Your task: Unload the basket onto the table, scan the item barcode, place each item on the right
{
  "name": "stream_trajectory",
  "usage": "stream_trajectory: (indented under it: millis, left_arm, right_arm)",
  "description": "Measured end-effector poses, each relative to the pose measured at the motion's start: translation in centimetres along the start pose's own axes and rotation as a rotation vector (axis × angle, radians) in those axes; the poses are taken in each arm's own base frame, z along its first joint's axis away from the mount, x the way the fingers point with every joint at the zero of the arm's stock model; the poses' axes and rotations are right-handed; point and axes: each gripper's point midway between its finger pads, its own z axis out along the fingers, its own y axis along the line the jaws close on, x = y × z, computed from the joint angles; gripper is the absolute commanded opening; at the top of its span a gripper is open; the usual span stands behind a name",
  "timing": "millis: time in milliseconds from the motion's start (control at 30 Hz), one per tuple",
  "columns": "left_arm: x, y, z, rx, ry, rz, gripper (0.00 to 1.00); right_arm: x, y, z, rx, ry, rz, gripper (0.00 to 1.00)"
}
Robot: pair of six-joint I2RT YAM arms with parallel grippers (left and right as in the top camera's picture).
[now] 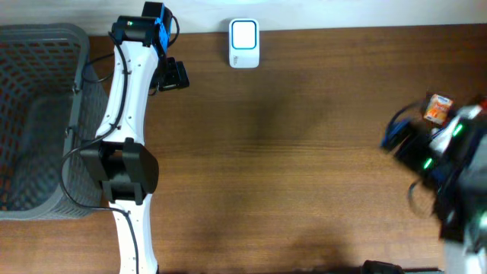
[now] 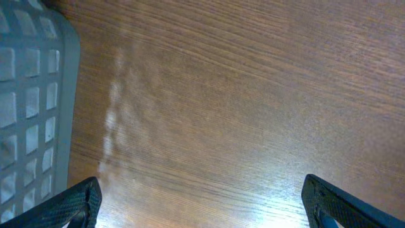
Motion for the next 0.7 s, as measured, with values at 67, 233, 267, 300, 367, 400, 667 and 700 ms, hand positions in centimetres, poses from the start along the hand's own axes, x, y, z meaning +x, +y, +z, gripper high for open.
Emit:
stream_trajectory:
  millis: [67,233,267,300,367,400,667,700]
  left_arm:
    - [0.0,0.0,0.0,0.000,0.000,0.000,0.99]
    - [0.0,0.0,0.0,0.000,0.000,0.000,0.99]
    - [0.0,0.0,0.0,0.000,0.000,0.000,0.99]
    - [0.0,0.0,0.0,0.000,0.000,0.000,0.99]
    - [0.0,0.0,0.0,0.000,0.000,0.000,0.99]
    - [0.0,0.0,0.0,0.000,0.000,0.000,0.99]
    - [0.0,0.0,0.0,0.000,0.000,0.000,0.99]
    - [0.0,0.0,0.0,0.001,0.000,0.000,0.99]
  right_arm:
    - [3.3,0.9,-0.2,-0.080,0.060,-0.032,0.98]
    - [5.4,2.4,-0.7,-0.182,0.133,-0.046,0.99]
    - [5.5,2.3,-0.6,-0.176,0.143,-0.054,0.98]
    - [5.7,2.1,-0.4,-0.166,0.154,-0.058,0.98]
    - [5.8,1.7,0.0,-0.141,0.164,-0.079,0.99]
    - [5.8,1.7,0.2,-0.137,0.166,-0.095,0.98]
    - [5.8,5.1,-1.1,-0.263,-0.026,-0.352,0.98]
    - [6.1,4.7,-0.9,-0.271,-0.061,-0.351,0.99]
